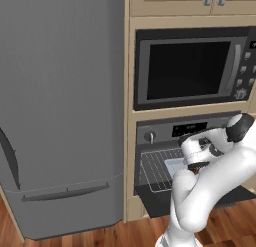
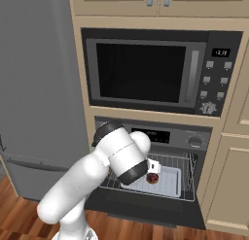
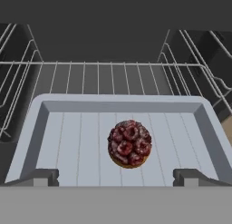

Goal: Take the baked cake out of the oven and place it on the plate for cooling. Then close the oven door.

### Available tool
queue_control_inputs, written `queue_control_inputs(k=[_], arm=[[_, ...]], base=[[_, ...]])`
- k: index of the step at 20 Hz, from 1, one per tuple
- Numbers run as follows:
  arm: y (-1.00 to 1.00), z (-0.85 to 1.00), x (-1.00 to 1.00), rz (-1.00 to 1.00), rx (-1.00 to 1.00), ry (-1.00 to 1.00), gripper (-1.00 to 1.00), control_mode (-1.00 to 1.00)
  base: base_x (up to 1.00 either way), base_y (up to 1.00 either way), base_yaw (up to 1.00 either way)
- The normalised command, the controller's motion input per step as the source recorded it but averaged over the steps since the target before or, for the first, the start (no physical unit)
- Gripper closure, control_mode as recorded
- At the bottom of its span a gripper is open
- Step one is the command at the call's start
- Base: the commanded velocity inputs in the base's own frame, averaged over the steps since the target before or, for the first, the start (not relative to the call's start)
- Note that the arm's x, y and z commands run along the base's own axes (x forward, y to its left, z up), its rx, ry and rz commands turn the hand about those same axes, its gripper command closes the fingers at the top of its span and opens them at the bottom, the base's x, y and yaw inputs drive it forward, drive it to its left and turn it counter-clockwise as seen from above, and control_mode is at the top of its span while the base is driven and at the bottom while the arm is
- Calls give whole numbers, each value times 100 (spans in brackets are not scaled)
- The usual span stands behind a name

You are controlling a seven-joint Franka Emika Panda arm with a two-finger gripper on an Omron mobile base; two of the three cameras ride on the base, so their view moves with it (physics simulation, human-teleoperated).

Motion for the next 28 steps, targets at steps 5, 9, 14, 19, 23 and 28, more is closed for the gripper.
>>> queue_control_inputs(k=[5,9,14,19,23,28], arm=[[0,-20,12,0,0,0,-100,-100],[0,-22,8,0,0,0,-100,-100],[-6,-24,9,0,0,0,-100,-100],[-32,-33,0,0,0,0,-100,-100],[-26,-39,0,0,0,0,-100,-100],[-1,-38,0,1,0,0,-100,-100]], base=[[0,0,0],[0,0,0],[0,0,0],[0,0,0],[0,0,0],[0,0,0]])
